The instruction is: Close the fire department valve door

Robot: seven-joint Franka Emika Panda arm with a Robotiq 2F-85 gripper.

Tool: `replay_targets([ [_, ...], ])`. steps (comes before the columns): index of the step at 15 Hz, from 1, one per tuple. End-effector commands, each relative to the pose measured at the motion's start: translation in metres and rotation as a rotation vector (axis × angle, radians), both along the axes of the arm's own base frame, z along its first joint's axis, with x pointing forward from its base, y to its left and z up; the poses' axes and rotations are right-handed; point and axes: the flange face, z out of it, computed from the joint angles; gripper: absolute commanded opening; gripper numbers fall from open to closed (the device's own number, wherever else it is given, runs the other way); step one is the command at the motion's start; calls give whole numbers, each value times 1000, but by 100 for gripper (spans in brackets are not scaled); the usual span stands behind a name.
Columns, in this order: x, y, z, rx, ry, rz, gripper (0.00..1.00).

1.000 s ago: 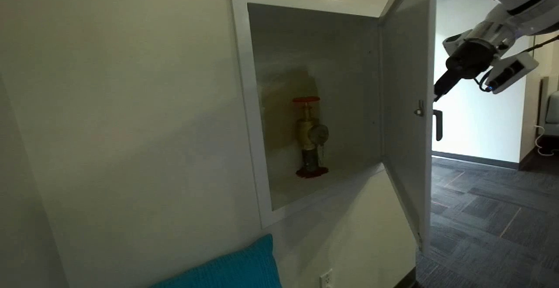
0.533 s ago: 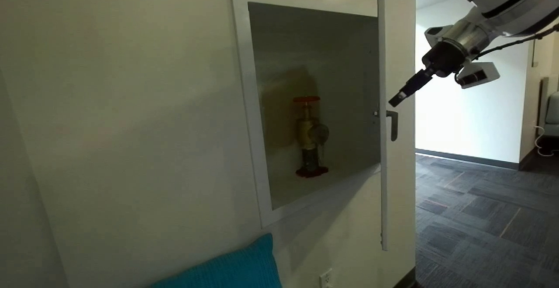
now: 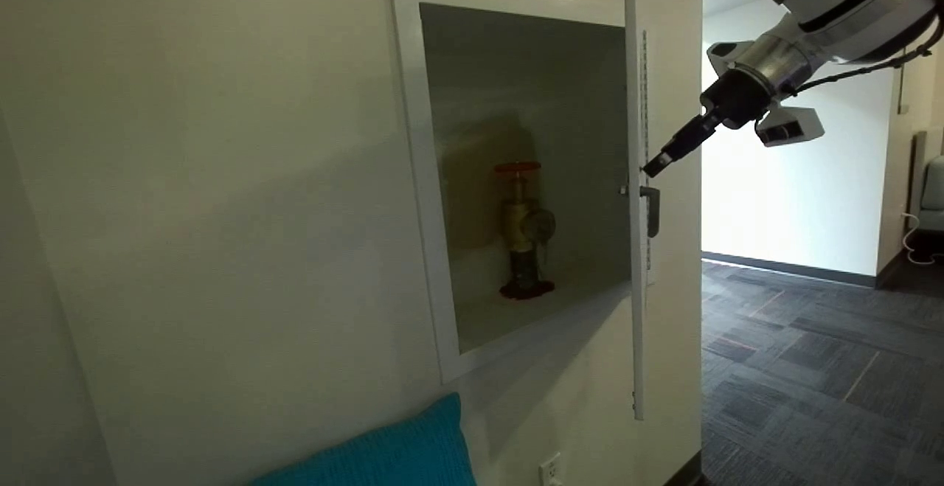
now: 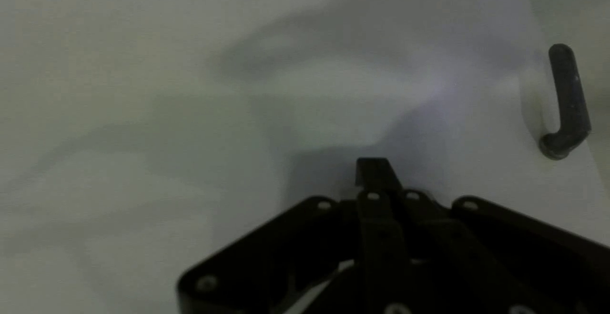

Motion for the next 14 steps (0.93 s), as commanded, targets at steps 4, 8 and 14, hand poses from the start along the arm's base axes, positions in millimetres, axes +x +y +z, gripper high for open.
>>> replay_targets([
  [4, 28, 10, -7, -93, -196, -68, 0],
  [8, 60, 36, -15, -146, -358, -51, 0],
  [14, 103, 62, -15, -206, -565, 3, 0],
])
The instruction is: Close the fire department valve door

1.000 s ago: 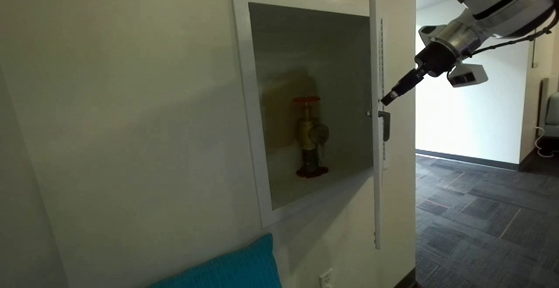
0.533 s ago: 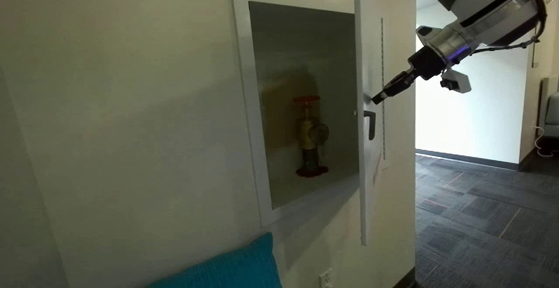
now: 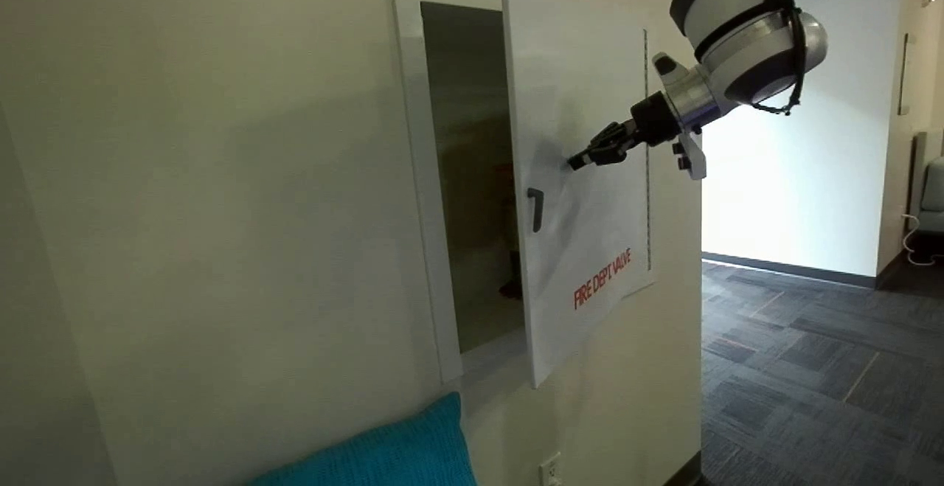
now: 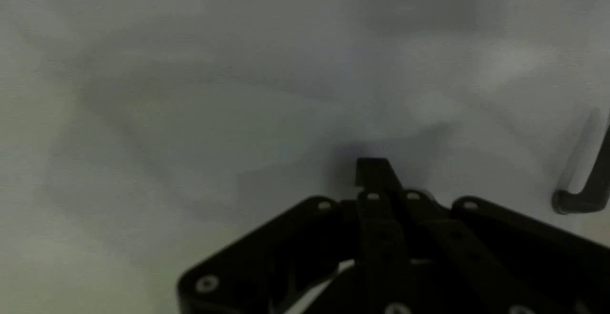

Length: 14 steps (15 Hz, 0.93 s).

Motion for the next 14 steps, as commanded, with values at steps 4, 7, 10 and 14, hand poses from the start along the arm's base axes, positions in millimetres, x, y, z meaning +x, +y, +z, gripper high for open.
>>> replay_targets([
  [4, 44, 7, 7, -85, -196, 6, 0],
  [7, 62, 5, 2, -114, -251, 16, 0],
  [10, 83, 7, -8, -150, -295, 32, 0],
  [14, 110, 13, -16, -180, -325, 46, 0],
])
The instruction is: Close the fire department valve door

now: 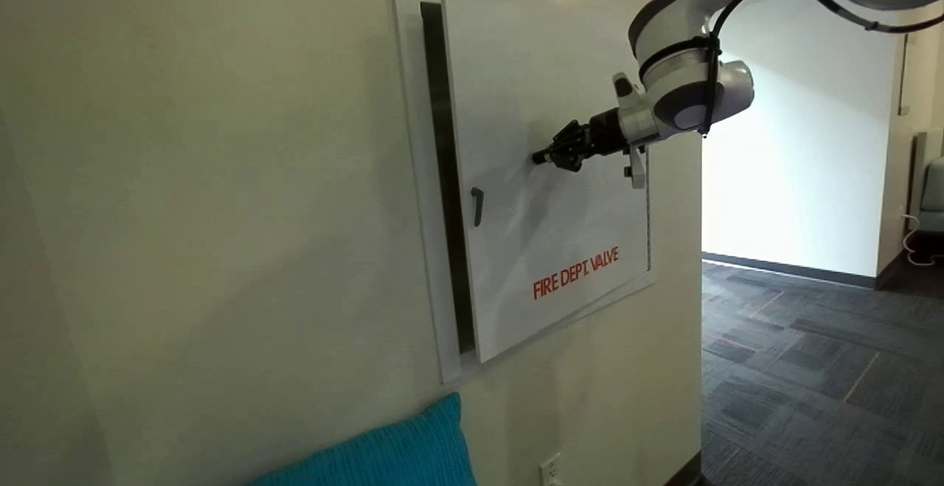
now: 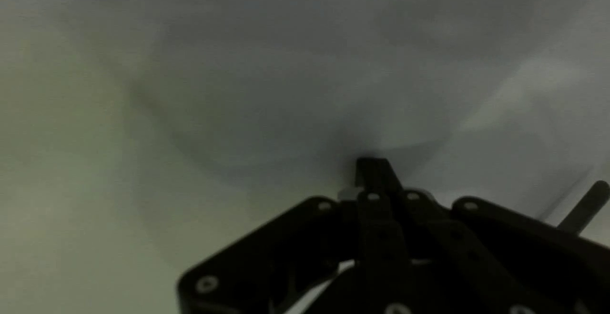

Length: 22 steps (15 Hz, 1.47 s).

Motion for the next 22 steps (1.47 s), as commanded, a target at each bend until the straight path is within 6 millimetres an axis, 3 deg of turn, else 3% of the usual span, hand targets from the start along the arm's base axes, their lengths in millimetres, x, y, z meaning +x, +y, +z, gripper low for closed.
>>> replay_targets([
  [1, 29, 7, -3, -30, -50, -17, 0],
  [5, 43, 11, -15, -33, -62, -18, 0],
  [8, 36, 17, -9, -29, -52, -7, 0],
  [11, 18, 19, 7, -23, -30, -10, 0],
  [18, -46, 12, 48, -47, 159, -102, 0],
  [22, -83, -17, 52, -79, 321, -156, 0],
])
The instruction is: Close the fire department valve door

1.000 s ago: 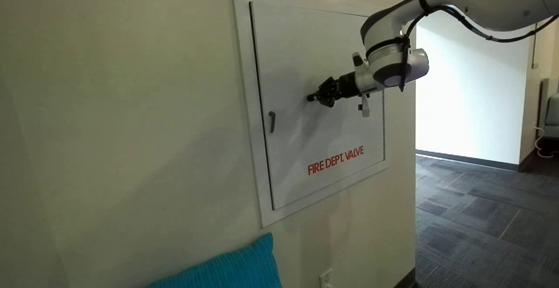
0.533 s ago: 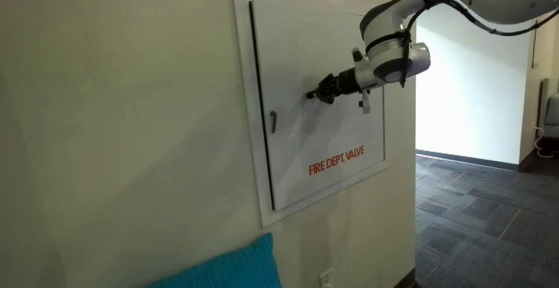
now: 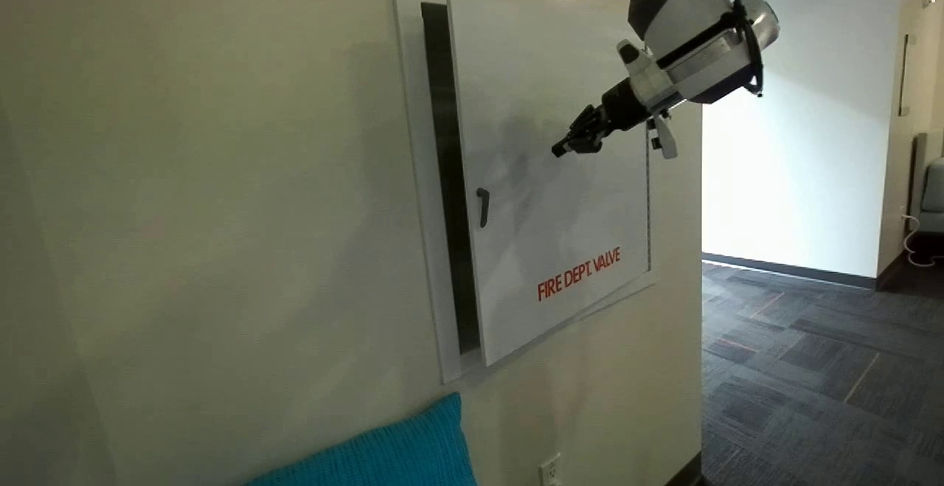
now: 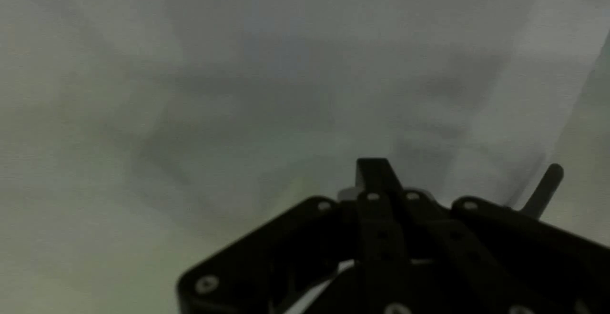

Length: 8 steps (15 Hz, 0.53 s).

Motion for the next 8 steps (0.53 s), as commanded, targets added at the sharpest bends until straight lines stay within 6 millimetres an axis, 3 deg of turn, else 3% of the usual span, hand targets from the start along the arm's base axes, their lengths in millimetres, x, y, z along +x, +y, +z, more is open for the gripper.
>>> replay_targets([
  [1, -48, -24, 4, -33, 141, -54, 0],
  [4, -61, -38, 8, -43, 230, -94, 0],
  [8, -72, -42, 17, -25, 324, -99, 0],
])
